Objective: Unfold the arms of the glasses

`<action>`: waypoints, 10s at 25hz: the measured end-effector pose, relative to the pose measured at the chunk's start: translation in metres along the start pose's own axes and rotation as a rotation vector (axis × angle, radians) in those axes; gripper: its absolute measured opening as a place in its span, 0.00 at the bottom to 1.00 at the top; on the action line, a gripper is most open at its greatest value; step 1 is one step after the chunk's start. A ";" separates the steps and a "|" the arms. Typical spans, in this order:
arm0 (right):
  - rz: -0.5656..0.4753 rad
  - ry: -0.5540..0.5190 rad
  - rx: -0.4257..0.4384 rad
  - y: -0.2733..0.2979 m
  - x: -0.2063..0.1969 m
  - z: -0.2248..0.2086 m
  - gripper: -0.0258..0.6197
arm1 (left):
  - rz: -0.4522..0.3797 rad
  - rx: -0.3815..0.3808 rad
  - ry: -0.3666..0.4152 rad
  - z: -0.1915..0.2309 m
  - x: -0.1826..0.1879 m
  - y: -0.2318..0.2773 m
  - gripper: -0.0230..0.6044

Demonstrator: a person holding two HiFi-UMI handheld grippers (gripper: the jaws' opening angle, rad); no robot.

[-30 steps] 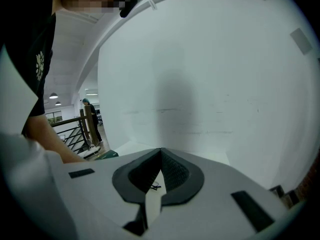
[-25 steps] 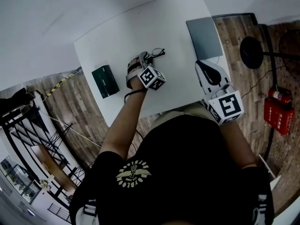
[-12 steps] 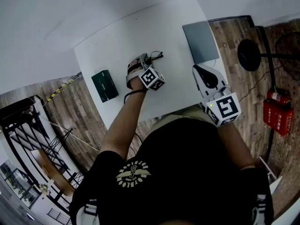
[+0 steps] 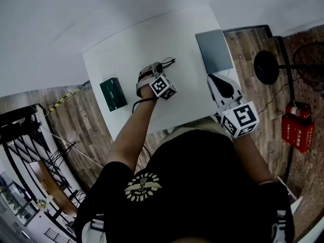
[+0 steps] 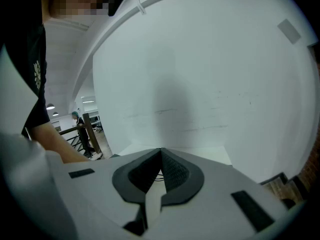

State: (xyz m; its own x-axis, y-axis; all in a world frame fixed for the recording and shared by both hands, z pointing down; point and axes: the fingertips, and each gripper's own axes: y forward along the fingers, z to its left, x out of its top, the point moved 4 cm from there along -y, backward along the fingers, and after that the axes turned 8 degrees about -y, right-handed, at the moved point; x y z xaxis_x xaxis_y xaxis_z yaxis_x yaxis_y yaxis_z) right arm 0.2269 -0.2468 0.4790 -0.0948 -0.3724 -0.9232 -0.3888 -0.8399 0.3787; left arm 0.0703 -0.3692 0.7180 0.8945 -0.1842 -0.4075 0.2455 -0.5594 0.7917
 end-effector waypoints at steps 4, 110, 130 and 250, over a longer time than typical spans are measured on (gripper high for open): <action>-0.015 -0.011 0.000 -0.008 0.005 0.002 0.04 | -0.042 -0.004 -0.175 0.010 -0.006 -0.020 0.07; -0.326 -0.007 0.791 -0.129 0.091 0.129 0.07 | -0.823 0.208 -0.989 -0.023 0.071 -0.439 0.07; -0.374 0.128 0.680 -0.162 0.062 0.086 0.06 | -0.862 0.151 -0.990 -0.018 0.099 -0.456 0.07; 0.324 -0.193 0.605 -0.033 0.014 0.280 0.07 | -0.341 -0.103 0.206 0.004 -0.091 -0.397 0.07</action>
State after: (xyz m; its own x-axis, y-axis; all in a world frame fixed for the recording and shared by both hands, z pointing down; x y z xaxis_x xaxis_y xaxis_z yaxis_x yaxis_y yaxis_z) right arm -0.0179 -0.1139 0.4356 -0.4305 -0.4429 -0.7865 -0.7485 -0.3118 0.5853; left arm -0.1096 -0.1334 0.4385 0.8089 0.1690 -0.5632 0.5676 -0.4745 0.6728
